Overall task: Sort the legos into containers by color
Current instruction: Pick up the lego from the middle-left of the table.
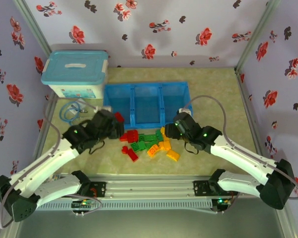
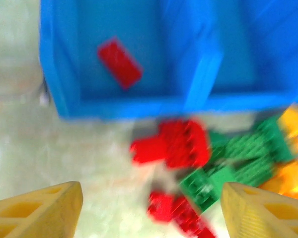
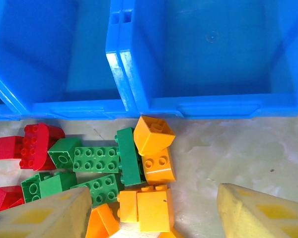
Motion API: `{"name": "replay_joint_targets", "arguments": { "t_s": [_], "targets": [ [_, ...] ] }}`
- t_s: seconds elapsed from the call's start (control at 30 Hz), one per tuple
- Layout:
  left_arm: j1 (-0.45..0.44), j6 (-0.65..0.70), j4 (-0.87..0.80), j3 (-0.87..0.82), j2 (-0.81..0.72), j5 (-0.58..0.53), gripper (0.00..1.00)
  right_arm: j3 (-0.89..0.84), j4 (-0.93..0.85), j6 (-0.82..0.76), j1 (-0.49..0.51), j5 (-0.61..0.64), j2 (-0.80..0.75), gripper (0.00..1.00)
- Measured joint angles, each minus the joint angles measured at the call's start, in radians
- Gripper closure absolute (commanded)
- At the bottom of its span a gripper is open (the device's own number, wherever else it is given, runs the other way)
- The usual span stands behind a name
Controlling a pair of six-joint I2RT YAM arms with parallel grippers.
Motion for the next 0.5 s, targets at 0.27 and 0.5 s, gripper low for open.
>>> {"name": "replay_joint_targets", "arguments": {
  "t_s": [0.27, 0.5],
  "targets": [
    [-0.064, -0.122, 0.021, -0.179, -0.053, 0.058, 0.34, 0.052, -0.01, 0.0, 0.047, 0.014, 0.106, 0.34],
    [-0.068, -0.145, 0.117, -0.228, 0.049, 0.108, 0.35, 0.089, -0.01, 0.0, 0.078, 0.017, 0.165, 0.34]
  ]
}}
